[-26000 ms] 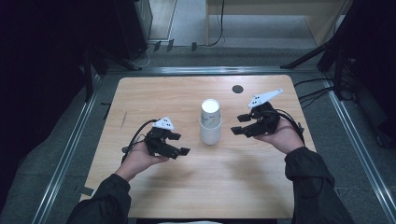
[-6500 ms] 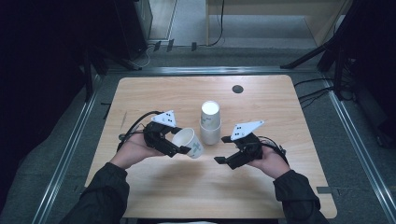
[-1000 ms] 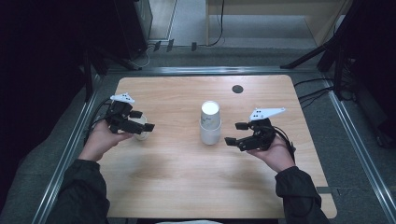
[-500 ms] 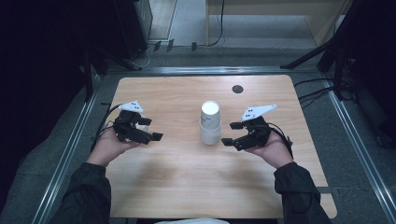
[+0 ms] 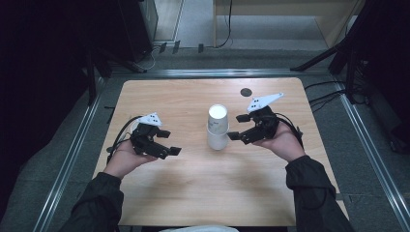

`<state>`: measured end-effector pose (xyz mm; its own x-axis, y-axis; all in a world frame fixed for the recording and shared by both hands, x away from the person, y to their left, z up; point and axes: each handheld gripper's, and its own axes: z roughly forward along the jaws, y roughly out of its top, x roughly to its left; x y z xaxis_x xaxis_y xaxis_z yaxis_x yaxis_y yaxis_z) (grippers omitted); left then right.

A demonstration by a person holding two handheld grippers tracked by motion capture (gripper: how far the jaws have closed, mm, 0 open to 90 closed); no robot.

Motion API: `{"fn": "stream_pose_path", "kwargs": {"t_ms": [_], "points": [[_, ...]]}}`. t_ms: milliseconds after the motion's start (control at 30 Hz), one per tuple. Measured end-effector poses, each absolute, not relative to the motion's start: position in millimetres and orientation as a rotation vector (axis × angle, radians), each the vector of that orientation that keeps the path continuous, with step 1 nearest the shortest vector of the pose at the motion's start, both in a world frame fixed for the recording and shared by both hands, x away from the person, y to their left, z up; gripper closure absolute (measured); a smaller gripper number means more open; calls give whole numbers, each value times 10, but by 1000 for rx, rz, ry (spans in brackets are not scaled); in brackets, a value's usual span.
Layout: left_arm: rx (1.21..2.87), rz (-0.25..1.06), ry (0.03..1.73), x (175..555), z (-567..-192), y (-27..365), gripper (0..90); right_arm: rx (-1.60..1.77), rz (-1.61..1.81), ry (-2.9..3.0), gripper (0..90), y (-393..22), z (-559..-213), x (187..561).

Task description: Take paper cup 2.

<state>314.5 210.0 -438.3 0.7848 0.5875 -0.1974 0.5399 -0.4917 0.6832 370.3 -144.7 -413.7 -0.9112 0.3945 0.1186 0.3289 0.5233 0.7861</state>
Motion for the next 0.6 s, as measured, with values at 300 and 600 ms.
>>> {"fn": "stream_pose_path", "kwargs": {"t_ms": [300, 600], "points": [[2234, 56, 778, 3118, -4432, 1961, 163, 576, 1282, 2739, 237, -1302, -3994, 3914], [2241, 38, 783, 3141, -4465, 2002, 164, 557, 1239, 2790, 233, -1110, -3999, 4128]]}}
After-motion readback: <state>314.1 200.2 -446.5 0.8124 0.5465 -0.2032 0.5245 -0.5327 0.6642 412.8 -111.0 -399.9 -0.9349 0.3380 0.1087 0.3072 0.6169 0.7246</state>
